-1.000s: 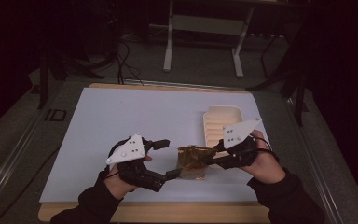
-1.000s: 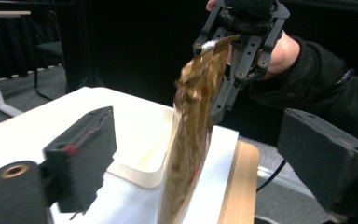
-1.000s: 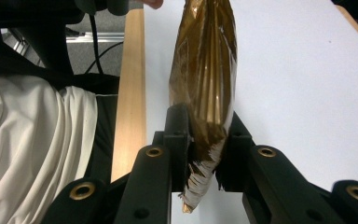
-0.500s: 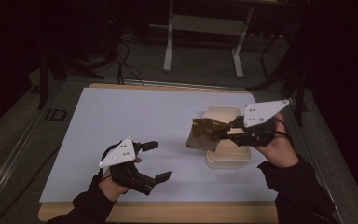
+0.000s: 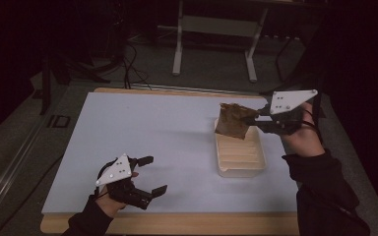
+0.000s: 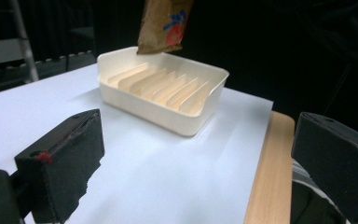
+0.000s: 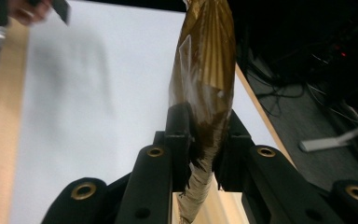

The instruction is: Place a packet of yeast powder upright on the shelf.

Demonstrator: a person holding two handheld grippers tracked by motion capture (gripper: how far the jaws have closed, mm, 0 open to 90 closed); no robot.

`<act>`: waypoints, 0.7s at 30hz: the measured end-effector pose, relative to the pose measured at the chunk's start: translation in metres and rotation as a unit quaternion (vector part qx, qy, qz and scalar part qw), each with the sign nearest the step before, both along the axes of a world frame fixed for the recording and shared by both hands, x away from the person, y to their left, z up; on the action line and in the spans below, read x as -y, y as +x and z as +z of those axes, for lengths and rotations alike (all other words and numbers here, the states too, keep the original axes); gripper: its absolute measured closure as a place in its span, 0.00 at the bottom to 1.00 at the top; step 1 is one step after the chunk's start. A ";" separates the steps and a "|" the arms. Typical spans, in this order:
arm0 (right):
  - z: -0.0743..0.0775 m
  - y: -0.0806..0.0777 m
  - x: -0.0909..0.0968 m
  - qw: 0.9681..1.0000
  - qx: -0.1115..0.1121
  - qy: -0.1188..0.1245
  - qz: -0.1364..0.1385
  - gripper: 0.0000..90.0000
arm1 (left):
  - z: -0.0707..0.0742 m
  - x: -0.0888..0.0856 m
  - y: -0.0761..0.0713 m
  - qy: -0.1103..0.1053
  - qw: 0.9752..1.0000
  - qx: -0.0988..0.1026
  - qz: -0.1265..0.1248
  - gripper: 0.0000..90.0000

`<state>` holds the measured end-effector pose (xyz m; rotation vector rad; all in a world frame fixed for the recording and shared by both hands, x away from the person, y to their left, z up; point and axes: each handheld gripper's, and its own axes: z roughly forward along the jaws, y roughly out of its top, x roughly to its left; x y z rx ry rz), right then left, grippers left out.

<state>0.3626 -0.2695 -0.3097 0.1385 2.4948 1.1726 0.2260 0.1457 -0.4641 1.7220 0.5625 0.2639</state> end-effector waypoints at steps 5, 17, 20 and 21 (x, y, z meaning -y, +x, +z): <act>-0.014 0.017 0.013 1.000 -0.019 0.001 -0.021 0.86 | -0.010 -0.006 0.000 -0.005 1.000 -0.009 0.010 0.04; -0.045 0.041 0.022 0.998 -0.040 -0.030 -0.029 0.86 | -0.013 -0.008 0.002 -0.003 1.000 -0.012 0.012 0.04; -0.048 0.045 0.021 0.998 -0.047 -0.032 -0.030 0.86 | -0.013 -0.009 0.003 -0.005 1.000 -0.013 0.014 0.04; -0.049 0.047 0.020 0.998 -0.048 -0.034 -0.029 0.86 | -0.013 -0.009 0.003 -0.006 1.000 -0.012 0.015 0.04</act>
